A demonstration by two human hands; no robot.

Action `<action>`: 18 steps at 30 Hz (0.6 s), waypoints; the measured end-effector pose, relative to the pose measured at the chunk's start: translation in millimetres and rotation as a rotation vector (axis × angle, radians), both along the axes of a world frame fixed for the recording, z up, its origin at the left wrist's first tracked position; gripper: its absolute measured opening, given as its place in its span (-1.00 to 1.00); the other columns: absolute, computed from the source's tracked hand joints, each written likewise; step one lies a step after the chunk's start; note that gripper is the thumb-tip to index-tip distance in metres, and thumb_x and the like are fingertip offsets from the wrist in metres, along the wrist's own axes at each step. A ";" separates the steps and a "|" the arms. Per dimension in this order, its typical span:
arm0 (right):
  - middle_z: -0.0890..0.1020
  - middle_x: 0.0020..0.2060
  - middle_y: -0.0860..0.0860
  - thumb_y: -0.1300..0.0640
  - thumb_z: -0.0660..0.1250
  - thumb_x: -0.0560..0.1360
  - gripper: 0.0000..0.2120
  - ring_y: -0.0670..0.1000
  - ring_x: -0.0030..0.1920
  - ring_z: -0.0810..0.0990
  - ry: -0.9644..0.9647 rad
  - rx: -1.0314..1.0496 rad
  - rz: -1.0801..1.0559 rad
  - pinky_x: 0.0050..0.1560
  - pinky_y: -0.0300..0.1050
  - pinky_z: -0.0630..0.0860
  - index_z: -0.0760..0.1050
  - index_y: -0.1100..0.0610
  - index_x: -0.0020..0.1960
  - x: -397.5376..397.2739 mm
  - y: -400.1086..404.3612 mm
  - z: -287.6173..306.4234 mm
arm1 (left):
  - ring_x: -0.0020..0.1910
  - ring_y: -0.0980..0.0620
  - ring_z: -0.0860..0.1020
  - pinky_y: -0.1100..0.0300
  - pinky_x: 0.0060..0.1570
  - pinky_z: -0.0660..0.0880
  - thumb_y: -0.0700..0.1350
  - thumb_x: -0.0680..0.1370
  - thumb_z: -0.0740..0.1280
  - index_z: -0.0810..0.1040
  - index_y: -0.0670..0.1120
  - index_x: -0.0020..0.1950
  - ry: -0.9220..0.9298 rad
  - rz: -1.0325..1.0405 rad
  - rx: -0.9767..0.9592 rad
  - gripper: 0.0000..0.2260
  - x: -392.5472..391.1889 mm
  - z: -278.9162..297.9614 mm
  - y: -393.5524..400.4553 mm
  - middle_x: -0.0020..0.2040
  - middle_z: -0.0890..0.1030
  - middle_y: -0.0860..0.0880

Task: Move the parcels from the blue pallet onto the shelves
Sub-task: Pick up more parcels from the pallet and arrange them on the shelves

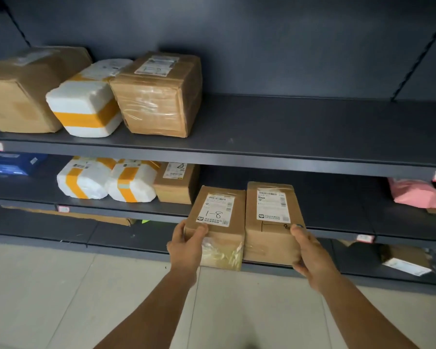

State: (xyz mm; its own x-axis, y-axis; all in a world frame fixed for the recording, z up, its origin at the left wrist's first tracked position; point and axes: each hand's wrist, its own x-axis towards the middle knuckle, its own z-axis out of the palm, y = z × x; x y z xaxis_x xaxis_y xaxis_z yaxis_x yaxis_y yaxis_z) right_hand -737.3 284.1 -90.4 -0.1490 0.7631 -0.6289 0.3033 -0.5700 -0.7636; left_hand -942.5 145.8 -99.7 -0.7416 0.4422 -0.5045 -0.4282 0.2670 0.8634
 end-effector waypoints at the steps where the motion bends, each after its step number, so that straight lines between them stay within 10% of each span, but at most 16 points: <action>1: 0.53 0.06 0.04 -0.24 0.27 0.50 -0.69 0.11 0.13 0.52 0.000 0.005 0.004 0.24 0.16 0.48 0.42 -0.07 0.12 -6.2 11.0 -9.5 | 0.07 -0.13 0.57 -0.15 0.11 0.55 0.18 0.22 0.49 0.47 0.26 0.18 0.000 0.004 0.004 -0.46 -4.7 -10.5 10.6 0.21 0.46 -0.09; 11: 0.50 0.11 0.08 -0.16 0.08 0.61 -0.63 0.10 0.08 0.46 -0.167 0.300 0.182 0.11 0.00 0.40 0.40 -0.03 0.31 -68.0 107.7 -98.6 | 0.16 -0.02 0.51 -0.02 0.22 0.46 0.20 0.42 0.39 0.28 0.32 0.35 0.194 -0.060 0.003 -0.46 -50.9 -97.2 105.4 0.27 0.45 -0.01; 15: 0.51 0.23 0.02 0.01 0.22 0.60 -0.48 0.11 0.18 0.48 -0.191 0.489 0.260 0.12 -0.02 0.43 0.17 -0.08 0.51 -81.0 115.0 -125.3 | 0.24 0.07 0.34 0.18 0.24 0.34 -0.03 0.54 0.37 0.22 0.20 0.47 0.550 -0.282 -0.142 -0.44 -59.7 -114.3 114.7 0.37 0.30 0.02; 18: 0.21 0.51 0.07 0.11 0.36 0.52 -0.28 0.19 0.46 0.24 -0.441 0.763 0.326 0.36 0.17 0.29 0.06 -0.02 0.56 -84.8 110.6 -138.4 | 0.50 -0.13 0.15 -0.04 0.46 0.17 0.06 0.54 0.35 0.34 0.17 0.44 1.013 -0.423 -0.397 -0.52 -67.7 -125.6 117.0 0.50 0.16 -0.10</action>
State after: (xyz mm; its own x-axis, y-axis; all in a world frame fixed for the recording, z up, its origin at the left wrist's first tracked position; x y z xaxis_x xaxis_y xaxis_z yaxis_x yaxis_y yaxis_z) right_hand -822.1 394.7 -228.8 -0.2957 0.9549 -0.0262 0.7108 0.2017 -0.6738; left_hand -1010.2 262.8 -225.3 -0.7160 0.6941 0.0751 0.5963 0.5520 0.5829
